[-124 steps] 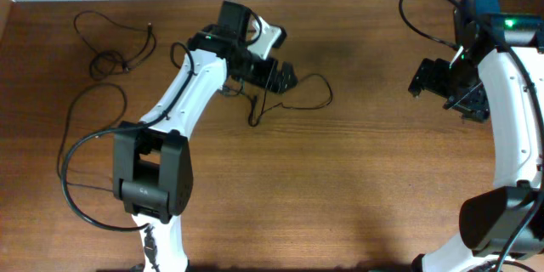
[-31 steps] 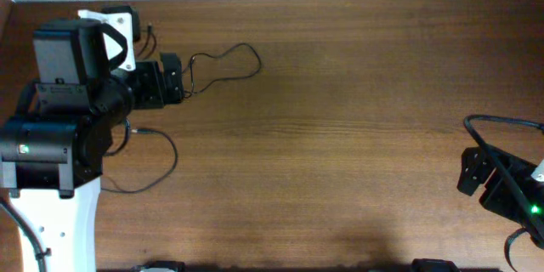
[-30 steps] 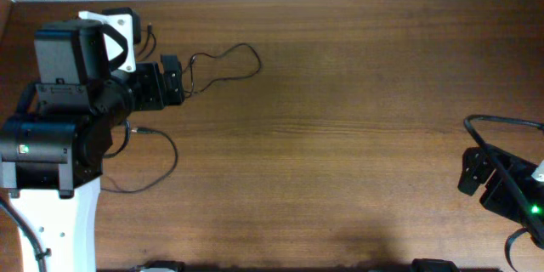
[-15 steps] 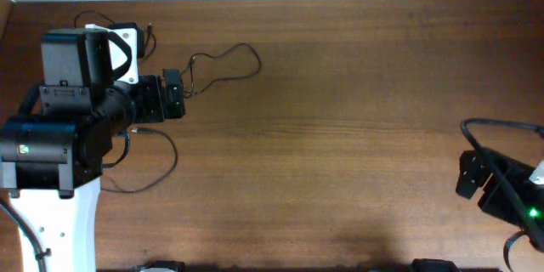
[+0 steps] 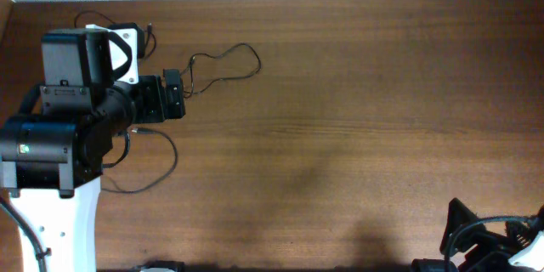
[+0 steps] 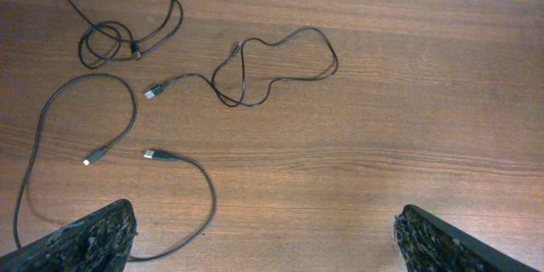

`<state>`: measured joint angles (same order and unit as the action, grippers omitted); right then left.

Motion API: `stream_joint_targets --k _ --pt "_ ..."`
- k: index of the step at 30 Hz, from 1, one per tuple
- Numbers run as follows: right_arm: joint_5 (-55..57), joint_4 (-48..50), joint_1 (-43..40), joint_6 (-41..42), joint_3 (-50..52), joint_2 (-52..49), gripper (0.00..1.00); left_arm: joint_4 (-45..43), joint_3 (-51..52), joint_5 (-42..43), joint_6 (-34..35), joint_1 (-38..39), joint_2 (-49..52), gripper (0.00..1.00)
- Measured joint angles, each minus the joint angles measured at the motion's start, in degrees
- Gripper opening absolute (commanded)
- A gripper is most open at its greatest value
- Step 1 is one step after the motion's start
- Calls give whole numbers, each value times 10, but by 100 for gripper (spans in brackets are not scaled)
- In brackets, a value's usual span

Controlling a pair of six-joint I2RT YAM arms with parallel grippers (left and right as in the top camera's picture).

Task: Untangle cables

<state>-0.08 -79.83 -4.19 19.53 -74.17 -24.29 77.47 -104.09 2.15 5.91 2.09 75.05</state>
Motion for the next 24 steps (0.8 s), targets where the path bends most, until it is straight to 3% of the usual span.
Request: stream_joint_targets --k 6,24 --pt "-15 143 0 0 131 72 99 0 0 0 0 0 0 99" --pt "-118 615 0 18 511 98 99 0 0 0 0 0 0 99"
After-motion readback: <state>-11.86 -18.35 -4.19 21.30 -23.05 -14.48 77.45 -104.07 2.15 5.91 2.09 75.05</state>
